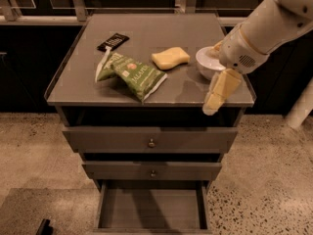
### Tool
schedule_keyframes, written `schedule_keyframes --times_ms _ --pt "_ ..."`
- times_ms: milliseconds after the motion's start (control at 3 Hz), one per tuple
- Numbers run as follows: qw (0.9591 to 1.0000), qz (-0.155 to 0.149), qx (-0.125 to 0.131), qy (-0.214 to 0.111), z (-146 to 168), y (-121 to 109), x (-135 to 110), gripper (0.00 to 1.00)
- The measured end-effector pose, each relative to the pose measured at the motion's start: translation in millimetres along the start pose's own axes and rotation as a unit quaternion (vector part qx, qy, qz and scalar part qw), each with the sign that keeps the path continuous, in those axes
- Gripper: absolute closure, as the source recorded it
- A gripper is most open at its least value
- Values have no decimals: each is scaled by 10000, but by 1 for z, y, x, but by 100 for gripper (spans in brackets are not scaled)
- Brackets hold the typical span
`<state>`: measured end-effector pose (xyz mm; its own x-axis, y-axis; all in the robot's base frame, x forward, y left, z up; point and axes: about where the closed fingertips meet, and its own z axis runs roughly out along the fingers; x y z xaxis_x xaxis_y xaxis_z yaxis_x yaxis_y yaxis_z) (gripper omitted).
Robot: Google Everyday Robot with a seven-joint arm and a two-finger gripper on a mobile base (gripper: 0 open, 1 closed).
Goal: Place green jalapeno chip bag into bottom drawer
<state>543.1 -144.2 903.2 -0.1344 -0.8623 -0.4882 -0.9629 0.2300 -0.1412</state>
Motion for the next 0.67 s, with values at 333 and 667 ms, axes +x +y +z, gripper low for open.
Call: schedule_keyframes --times_ms 333,667 --pt "9986 -353 -334 -185 40 -20 -42 0" --pt "9932 -889 -692 -300 81 -30 -101 0"
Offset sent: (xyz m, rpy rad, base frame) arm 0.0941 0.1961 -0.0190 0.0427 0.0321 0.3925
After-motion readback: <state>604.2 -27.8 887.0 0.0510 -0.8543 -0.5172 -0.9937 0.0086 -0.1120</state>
